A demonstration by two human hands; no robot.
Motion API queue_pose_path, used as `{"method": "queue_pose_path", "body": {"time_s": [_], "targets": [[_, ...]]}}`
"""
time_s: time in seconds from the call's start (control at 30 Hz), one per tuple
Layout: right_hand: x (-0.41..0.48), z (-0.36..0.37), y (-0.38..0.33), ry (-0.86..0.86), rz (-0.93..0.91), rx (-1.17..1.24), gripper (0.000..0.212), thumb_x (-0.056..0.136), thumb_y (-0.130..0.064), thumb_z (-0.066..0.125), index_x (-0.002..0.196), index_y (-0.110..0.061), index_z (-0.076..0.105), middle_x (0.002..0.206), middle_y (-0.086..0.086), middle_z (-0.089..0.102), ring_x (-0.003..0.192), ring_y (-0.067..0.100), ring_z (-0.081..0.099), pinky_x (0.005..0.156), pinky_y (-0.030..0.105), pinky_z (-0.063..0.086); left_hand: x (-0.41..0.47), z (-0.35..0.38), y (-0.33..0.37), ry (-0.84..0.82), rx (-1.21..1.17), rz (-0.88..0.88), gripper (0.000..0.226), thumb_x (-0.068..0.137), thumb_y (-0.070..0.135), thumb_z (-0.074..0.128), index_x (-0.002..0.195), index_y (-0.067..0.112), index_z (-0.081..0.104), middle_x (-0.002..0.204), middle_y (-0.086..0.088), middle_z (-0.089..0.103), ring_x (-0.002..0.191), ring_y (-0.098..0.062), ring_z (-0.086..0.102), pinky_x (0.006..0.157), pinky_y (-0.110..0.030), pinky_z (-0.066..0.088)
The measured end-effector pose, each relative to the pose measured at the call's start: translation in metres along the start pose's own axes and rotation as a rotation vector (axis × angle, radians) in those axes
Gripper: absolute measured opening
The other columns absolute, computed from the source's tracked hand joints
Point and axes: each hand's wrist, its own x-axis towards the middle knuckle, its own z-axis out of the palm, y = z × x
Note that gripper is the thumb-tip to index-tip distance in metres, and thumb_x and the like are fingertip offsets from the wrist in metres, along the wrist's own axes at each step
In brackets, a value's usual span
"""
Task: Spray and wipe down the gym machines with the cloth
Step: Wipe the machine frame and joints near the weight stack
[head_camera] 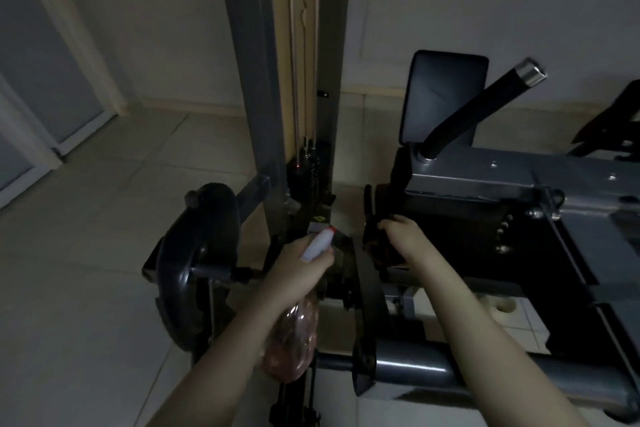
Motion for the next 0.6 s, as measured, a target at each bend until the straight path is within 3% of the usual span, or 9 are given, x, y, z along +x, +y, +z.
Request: {"method": "queue_pose_path", "body": {"time_s": [0.07,0.13,0.23,0.37,0.53,0.6], "targets": [[0.006,-0.004,0.003,0.053,0.018,-0.04,0.039,0.09,-0.019,0.053,0.128,-0.012,0.053,0.116,0.015,0.062,0.102,0.033,0.06,0.093,0.042,0.049,0.021,0.001,0.006,-0.034,-0.012,0.067,0.017,0.094,0.023,0.049,0.079,0.015,0.054,0.075,0.004,0.051,0.069,-0.007,0.048,0.064,-0.019,0.037],[0.005,-0.007,0.003,0.108,0.072,-0.015,0.035,0.092,-0.019,0.052,0.126,-0.011,0.053,0.111,0.014,0.063,0.098,0.031,0.061,0.087,0.038,0.05,0.04,0.001,0.013,-0.096,0.012,0.117,0.022,0.092,0.025,0.048,0.079,0.007,0.047,0.077,0.0,0.044,0.07,-0.008,0.043,0.058,-0.02,0.033],[0.003,-0.01,0.003,0.129,0.219,0.159,0.017,0.095,-0.023,0.048,0.1,-0.009,0.058,0.088,0.011,0.063,0.082,0.026,0.06,0.076,0.039,0.052,0.066,-0.001,0.018,-0.185,-0.009,0.173,0.024,0.091,0.025,0.048,0.073,0.015,0.034,0.074,0.003,0.039,0.07,-0.006,0.04,0.065,-0.025,0.029],[0.006,-0.006,0.001,0.188,0.286,0.381,0.018,0.096,-0.027,0.046,0.087,-0.013,0.054,0.084,0.012,0.059,0.077,0.024,0.057,0.063,0.037,0.048,0.102,-0.002,0.02,-0.266,-0.033,0.176,0.026,0.09,0.026,0.047,0.072,0.011,0.037,0.072,-0.001,0.044,0.068,-0.008,0.045,0.068,-0.027,0.032],[0.017,-0.002,0.005,0.276,0.289,0.367,0.018,0.093,-0.027,0.051,0.102,-0.012,0.056,0.093,0.013,0.057,0.097,0.03,0.057,0.087,0.045,0.05,0.133,0.011,0.024,-0.316,-0.061,0.132,0.018,0.093,0.019,0.044,0.088,0.005,0.054,0.075,-0.004,0.044,0.067,-0.012,0.042,0.061,-0.023,0.031],[0.02,-0.006,0.007,0.303,0.29,0.354,0.021,0.092,-0.026,0.052,0.105,-0.011,0.055,0.094,0.014,0.058,0.1,0.032,0.057,0.088,0.047,0.051,0.142,0.019,0.027,-0.302,-0.132,0.057,0.027,0.095,0.019,0.046,0.115,0.02,0.064,0.073,-0.001,0.051,0.064,-0.007,0.048,0.055,-0.012,0.037]]}}
